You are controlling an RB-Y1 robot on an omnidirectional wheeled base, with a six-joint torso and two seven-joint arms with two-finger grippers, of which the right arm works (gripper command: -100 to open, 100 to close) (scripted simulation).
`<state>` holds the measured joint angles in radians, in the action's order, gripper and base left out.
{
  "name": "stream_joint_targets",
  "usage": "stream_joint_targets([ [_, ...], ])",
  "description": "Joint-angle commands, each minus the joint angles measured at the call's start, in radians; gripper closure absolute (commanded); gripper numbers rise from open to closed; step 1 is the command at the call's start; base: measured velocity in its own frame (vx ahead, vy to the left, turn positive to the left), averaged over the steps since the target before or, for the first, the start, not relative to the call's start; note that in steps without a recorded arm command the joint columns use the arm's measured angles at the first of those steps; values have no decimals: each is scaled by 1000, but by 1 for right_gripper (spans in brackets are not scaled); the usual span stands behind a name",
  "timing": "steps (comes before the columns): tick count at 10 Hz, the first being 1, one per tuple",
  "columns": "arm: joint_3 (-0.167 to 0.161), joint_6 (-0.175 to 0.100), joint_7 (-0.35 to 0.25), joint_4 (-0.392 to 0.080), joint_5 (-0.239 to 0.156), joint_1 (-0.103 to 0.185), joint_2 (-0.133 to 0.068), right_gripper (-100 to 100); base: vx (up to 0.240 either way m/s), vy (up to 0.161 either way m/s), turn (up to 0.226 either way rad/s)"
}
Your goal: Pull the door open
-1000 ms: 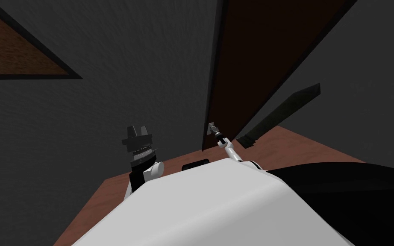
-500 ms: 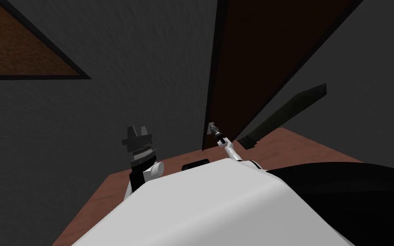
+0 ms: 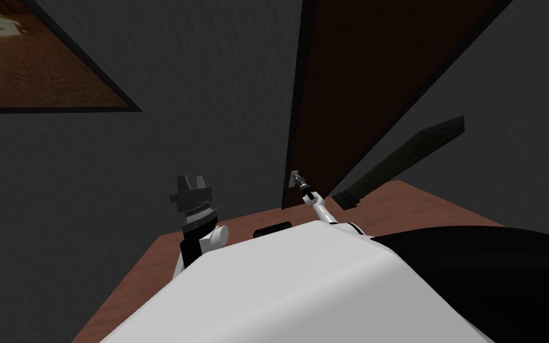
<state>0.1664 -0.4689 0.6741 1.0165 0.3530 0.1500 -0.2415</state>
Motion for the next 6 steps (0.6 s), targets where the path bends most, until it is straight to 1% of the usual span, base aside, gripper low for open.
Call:
stream_joint_targets([
  [1, -5, -1, -29, -3, -11, 0, 3, 100, -47, -29, 35],
  [3, -11, -1, -91, -9, -52, 5, 0, 100, -44, -39, 80],
  [4, -11, -1, -101, -9, -52, 5, 0, 100, -38, -31, 55],
  [6, -17, -1, -163, -16, -94, 10, -3, 100, -40, -35, 86],
])
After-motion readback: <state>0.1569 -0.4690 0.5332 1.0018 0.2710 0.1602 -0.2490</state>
